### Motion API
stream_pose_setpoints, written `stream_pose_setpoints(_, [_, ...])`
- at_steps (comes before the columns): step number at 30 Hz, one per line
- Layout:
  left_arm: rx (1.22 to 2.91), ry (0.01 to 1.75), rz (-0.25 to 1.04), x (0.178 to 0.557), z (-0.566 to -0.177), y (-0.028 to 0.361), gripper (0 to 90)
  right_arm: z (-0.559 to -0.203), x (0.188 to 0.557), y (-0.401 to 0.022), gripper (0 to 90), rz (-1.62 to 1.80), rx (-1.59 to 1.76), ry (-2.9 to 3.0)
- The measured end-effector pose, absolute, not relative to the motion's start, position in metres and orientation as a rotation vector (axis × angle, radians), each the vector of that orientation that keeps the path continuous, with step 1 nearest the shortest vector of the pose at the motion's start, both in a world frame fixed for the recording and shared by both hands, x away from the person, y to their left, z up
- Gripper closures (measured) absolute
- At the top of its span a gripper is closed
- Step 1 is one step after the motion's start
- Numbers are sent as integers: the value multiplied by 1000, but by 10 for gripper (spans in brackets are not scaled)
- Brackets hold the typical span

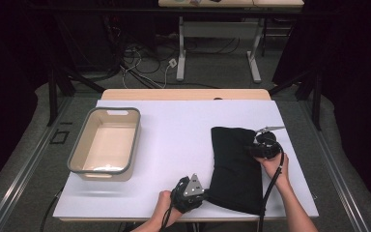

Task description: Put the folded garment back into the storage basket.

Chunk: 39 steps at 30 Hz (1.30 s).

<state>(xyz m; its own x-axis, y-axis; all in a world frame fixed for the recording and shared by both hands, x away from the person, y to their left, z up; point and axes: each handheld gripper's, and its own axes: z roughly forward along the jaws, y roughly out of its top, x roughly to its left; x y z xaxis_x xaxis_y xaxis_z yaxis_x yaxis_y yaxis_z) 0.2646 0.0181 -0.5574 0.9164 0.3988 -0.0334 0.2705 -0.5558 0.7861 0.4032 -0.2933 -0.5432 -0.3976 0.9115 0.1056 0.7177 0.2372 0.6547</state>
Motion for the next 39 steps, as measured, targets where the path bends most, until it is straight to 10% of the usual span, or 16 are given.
stream_pose_setpoints(12, [2227, 503, 179, 259, -564, 44, 841, -540, 410, -289, 286, 949, 1499, 2196])
stream_pose_setpoints(18, [2236, 504, 191, 267, -561, 27, 454, -548, 425, -286, 226, 917, 1521, 2213])
stream_pose_setpoints(21, [2245, 483, 197, 269, -564, 19, 427, -551, 428, -286, 214, 892, 1538, 2215])
stream_pose_setpoints(28, [2253, 417, 201, 263, -565, 17, 769, -550, 427, -285, 476, 904, 1516, 2228])
stream_pose_setpoints(33, [2250, 416, 225, 260, -564, 23, 825, -551, 425, -283, 717, 982, 1539, 2249])
stream_pose_setpoints(39, [2245, 440, 239, 256, -563, 37, 831, -550, 424, -279, 771, 1004, 1553, 2241])
